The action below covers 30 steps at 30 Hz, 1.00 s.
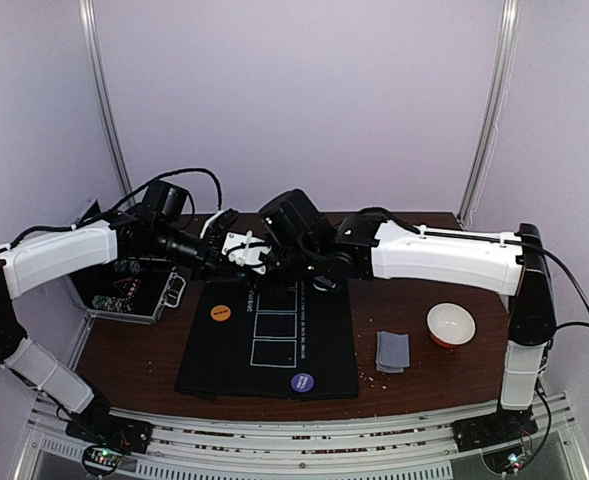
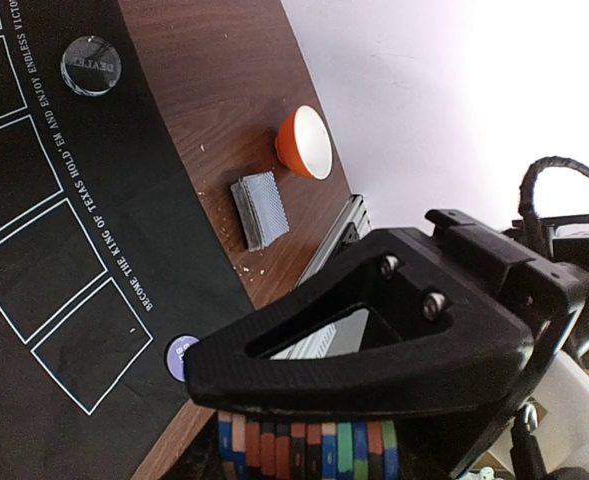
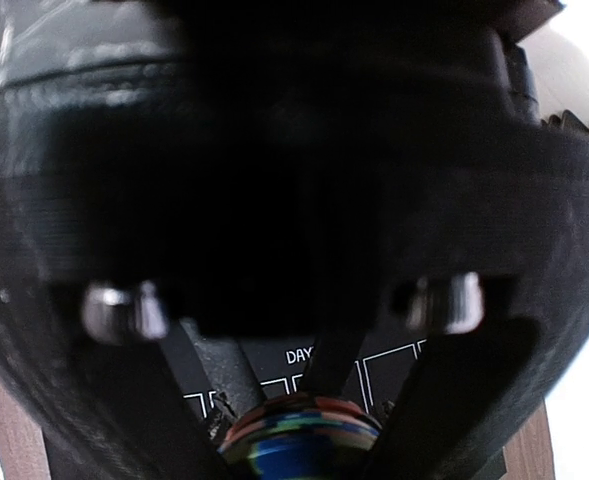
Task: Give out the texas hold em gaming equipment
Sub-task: Pass from the left arm to the right
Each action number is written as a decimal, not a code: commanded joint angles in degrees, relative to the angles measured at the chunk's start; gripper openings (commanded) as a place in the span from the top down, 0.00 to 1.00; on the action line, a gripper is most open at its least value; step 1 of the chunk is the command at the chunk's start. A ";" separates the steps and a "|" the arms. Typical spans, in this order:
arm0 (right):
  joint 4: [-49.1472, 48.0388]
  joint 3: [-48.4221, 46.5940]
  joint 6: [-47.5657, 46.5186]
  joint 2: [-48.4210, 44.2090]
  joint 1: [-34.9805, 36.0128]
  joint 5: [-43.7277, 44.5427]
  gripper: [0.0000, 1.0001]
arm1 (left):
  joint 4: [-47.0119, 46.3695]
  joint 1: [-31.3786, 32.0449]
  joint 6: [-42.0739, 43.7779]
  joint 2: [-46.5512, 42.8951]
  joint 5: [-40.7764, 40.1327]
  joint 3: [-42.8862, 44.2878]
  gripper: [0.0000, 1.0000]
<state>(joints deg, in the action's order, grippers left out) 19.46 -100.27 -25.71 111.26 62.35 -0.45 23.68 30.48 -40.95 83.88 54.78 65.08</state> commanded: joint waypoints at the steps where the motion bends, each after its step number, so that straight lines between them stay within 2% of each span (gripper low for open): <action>1: 0.31 -2.48 1.09 0.09 -0.21 -0.11 1.00 | -3.36 0.00 0.95 -1.46 1.93 -1.68 1.00; 6: 1.42 -2.68 3.08 -0.15 -0.15 -1.39 1.00 | -4.70 0.00 1.64 -0.24 2.17 -3.21 1.00; 13: 4.21 -2.03 7.22 0.24 -0.12 -2.23 1.00 | -7.13 -0.07 3.38 1.61 4.04 -5.05 0.83; 23: -4.44 10.78 14.26 -0.75 2.72 -2.13 1.00 | -6.66 -0.03 10.12 4.19 1.80 -13.19 0.82; 30: -9.10 17.82 18.60 1.61 6.91 0.04 1.00 | -7.88 0.06 16.17 2.68 -1.24 -24.60 0.83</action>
<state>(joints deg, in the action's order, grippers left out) 9.19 -85.12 -12.53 113.49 68.47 -0.43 15.84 31.94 -35.79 87.59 59.72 47.11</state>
